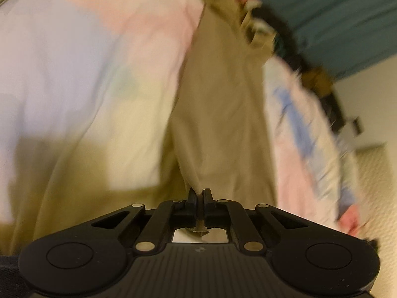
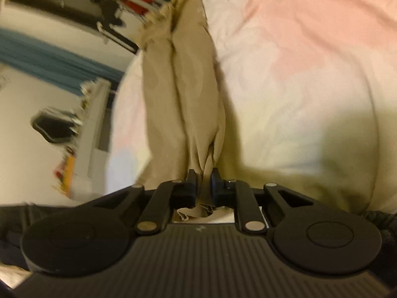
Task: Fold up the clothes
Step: 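Grasp the shirt hem with the right gripper while the left gripper closes on it, then lift the hem with both grippers and fold it toward the collar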
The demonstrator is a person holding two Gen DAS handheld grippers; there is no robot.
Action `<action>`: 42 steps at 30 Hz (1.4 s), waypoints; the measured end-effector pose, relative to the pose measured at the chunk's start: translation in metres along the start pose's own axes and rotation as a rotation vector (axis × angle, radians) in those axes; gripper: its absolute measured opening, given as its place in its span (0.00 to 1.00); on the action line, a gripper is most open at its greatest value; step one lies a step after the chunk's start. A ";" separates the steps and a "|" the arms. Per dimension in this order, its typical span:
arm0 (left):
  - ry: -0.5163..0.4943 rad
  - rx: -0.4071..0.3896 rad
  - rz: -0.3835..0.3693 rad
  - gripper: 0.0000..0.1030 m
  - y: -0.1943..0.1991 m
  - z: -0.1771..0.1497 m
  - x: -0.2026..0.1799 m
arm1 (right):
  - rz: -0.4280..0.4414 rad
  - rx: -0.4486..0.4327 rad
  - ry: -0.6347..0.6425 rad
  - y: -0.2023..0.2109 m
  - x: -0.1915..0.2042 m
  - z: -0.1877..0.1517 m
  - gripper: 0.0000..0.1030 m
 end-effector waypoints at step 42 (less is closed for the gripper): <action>0.060 -0.360 -0.044 0.04 0.002 0.108 -0.066 | 0.081 -0.254 0.121 -0.017 0.086 0.133 0.11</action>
Point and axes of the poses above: each gripper's, at about its wrist camera, not at the fingertips, and y roughly against the way its jaws point, x to its left, z to its top, the point moved 2 cm from there along -y, roughly the way its jaws point, and after that the axes turned 10 degrees about -x, right-handed, at the moved point
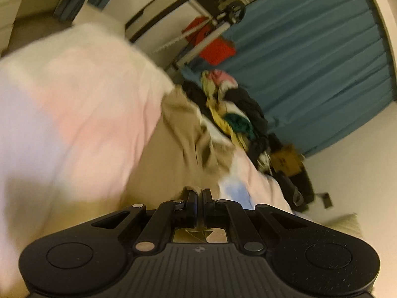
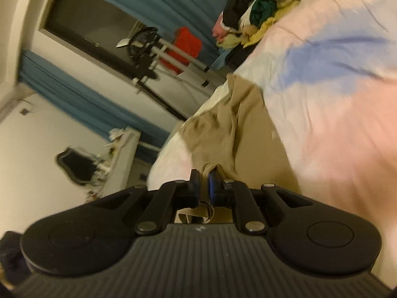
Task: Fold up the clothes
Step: 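Lift the hem with both grippers and fold it toward the collar, then open both grippers and release the folded hem onto the shirt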
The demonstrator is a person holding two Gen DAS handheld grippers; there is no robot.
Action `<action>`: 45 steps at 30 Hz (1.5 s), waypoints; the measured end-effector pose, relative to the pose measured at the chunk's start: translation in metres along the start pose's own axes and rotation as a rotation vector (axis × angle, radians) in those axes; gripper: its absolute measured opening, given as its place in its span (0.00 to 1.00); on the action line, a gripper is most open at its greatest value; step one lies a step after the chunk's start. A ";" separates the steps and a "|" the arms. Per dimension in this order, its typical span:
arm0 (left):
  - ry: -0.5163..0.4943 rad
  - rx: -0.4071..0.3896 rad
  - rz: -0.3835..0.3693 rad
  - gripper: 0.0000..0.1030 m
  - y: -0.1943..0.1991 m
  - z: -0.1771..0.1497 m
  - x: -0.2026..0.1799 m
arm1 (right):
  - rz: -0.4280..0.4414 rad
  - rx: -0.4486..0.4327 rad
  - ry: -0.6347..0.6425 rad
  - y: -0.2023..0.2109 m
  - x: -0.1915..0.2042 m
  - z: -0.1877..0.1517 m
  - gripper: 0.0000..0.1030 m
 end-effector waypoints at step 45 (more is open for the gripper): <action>-0.675 -0.154 -0.009 0.86 0.014 -0.086 -0.033 | -0.012 -0.186 0.584 0.013 0.030 -0.057 0.77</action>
Point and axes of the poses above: each gripper's, at about its wrist camera, not at the fingertips, and y roughly against the way its jaws point, x to its left, z to its top, the point moved 2 cm from there along -y, roughly the way its jaws point, and after that the axes turned 10 degrees about -x, right-handed, at the moved point
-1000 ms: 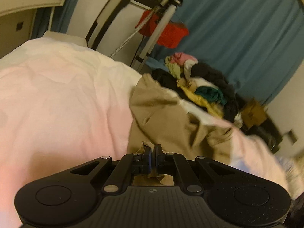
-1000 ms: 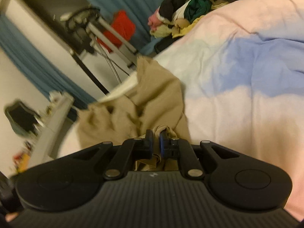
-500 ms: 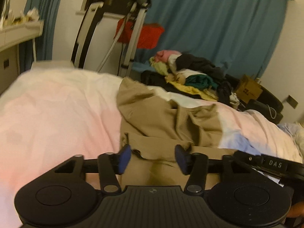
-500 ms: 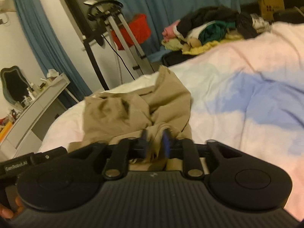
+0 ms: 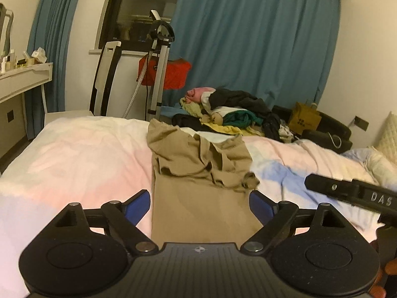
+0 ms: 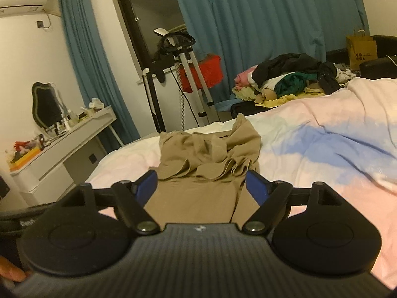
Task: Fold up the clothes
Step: 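Open both grippers and release the folded hem onto the shirt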
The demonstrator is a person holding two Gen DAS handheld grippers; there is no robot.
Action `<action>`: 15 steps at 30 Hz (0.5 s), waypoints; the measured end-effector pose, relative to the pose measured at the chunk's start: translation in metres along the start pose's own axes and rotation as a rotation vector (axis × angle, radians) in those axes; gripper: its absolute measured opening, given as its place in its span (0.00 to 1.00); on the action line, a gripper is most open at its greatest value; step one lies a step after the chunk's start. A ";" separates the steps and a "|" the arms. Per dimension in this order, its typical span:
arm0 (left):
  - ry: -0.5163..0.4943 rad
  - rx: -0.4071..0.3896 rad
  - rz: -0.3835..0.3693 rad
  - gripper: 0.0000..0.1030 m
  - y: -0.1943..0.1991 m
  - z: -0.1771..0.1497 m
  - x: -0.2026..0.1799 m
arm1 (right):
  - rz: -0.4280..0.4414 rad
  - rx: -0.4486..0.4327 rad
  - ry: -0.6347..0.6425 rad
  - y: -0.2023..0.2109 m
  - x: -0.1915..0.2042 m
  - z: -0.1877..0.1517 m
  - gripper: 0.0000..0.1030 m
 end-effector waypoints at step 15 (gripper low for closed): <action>0.313 0.290 -0.053 0.85 -0.043 -0.056 0.024 | -0.019 -0.001 -0.001 0.001 0.000 -0.006 0.78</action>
Point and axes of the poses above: each gripper's, at about its wrist camera, not at the fingertips, and y roughly against the way its jaws point, x to its left, z to its top, the point moved 2 cm from there along -y, roughly the way its jaws point, and after that the axes turned 10 degrees about -x, right-handed, at the moved point
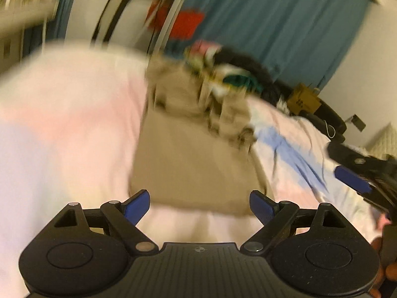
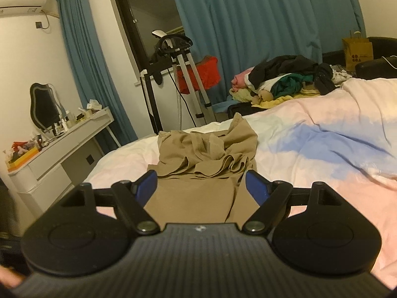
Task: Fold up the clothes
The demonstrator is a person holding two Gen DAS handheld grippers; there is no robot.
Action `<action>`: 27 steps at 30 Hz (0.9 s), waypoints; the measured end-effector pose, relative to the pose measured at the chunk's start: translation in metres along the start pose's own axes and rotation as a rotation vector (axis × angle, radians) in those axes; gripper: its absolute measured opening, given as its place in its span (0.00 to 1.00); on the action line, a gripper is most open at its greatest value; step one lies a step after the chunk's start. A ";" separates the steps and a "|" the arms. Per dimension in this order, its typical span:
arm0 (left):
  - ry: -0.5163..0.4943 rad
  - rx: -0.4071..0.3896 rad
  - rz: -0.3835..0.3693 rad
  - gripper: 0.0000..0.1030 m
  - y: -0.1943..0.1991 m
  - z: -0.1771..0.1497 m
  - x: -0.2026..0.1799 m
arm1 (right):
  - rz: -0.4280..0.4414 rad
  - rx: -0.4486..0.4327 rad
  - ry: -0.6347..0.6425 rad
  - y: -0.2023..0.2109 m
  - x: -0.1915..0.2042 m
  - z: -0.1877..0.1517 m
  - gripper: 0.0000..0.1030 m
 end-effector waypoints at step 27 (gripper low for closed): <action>0.600 -0.071 0.046 0.08 -0.049 0.006 0.086 | 0.067 0.371 -1.062 -0.089 -0.058 -0.124 0.51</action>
Point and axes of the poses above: each gripper's, at about its wrist camera, not at the fingertips, and y roughly against the way its jaws point, x to its left, z to its top, the point moved 2 cm from there along -y, roughly the way its jaws point, and after that the axes turned 10 degrees about -x, right-handed, at the moved point
